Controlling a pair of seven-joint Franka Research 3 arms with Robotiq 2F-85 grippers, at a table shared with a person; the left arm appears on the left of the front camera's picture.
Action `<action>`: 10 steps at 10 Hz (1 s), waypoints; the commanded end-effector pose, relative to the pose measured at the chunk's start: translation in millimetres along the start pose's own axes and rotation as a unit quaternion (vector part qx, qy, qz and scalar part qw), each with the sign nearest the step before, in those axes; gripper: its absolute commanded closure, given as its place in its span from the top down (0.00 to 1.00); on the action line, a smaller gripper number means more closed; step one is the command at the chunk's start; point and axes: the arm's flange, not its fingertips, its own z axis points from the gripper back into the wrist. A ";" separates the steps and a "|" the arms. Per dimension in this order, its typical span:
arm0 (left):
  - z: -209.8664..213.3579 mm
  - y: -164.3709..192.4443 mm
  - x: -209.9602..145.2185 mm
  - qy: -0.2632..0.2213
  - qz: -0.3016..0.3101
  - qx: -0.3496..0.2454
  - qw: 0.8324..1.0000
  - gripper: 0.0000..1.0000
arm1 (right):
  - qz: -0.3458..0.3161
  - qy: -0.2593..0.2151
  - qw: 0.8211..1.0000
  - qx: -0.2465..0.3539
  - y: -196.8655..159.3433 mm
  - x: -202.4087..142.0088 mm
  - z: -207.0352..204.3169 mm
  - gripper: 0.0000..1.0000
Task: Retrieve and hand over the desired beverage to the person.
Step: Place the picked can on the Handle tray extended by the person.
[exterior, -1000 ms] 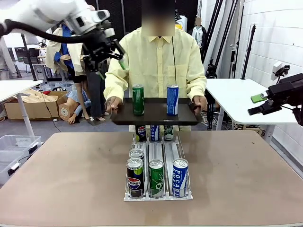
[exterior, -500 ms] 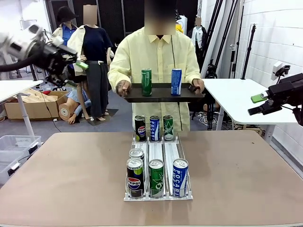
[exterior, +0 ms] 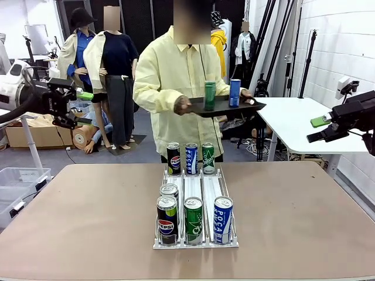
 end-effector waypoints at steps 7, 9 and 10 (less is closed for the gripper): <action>2.7 50.6 -22.7 -0.011 0.010 -0.085 0.996 1.00 | 0.001 -0.002 1.000 0.001 0.7 1.3 -1.1 1.00; 2.1 55.5 -28.3 -0.013 0.015 -0.086 0.996 1.00 | 0.001 -0.002 1.000 0.001 0.7 1.3 -1.1 1.00; 0.6 56.8 -28.0 -0.009 0.014 -0.090 0.996 1.00 | 0.001 -0.002 1.000 0.001 0.7 1.3 -1.1 1.00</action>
